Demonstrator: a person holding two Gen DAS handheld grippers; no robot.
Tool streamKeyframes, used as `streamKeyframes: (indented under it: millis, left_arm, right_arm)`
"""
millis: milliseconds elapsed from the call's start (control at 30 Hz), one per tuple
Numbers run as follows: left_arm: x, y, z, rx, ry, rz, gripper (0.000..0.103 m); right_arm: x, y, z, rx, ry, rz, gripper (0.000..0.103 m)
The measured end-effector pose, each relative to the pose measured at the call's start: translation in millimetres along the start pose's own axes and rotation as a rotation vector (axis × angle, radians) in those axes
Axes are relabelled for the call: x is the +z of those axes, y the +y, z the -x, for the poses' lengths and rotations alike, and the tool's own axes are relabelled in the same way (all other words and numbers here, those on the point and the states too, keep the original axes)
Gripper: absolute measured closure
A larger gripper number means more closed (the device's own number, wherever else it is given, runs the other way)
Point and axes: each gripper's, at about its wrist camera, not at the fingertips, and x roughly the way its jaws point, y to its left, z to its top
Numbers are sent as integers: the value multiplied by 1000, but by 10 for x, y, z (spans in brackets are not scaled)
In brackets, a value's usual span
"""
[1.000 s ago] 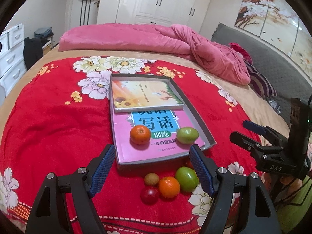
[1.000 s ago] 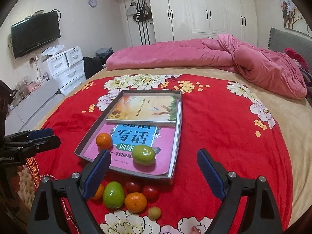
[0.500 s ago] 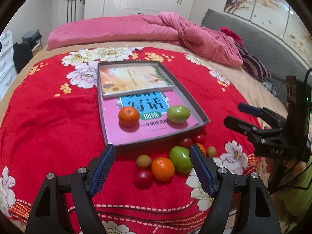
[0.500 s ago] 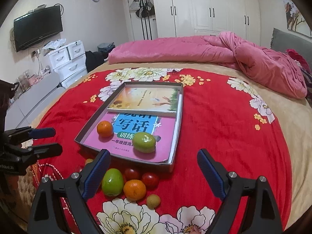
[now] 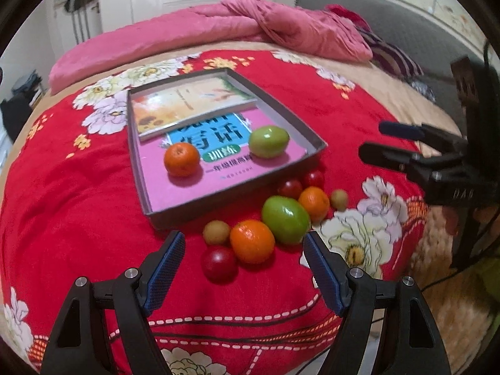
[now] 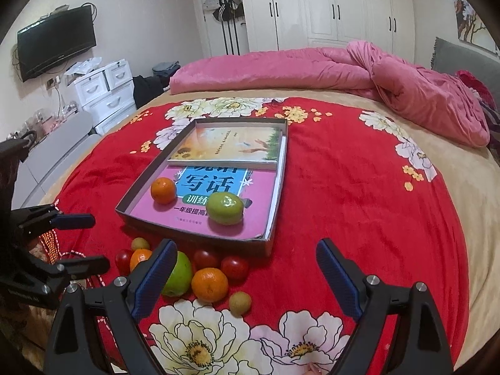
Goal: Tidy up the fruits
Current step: 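Close the left gripper on another orange while the right gripper grasps a small brown fruit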
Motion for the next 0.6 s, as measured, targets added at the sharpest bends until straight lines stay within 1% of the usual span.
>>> streamKeyframes:
  millis: [233,367,600]
  left_arm:
    - [-64,-78,-133,5,44,-83,24]
    - [-104,-136,-245,50,85,-181,24]
    - [-67,-170,-334,48,109,-238,24]
  right_arm:
    - [-85,-34,-8,0,24,-11,12]
    - [-140,-46,-22,-1,42,-14,12]
    - [-251,-42,-77,-1,89,-13,12]
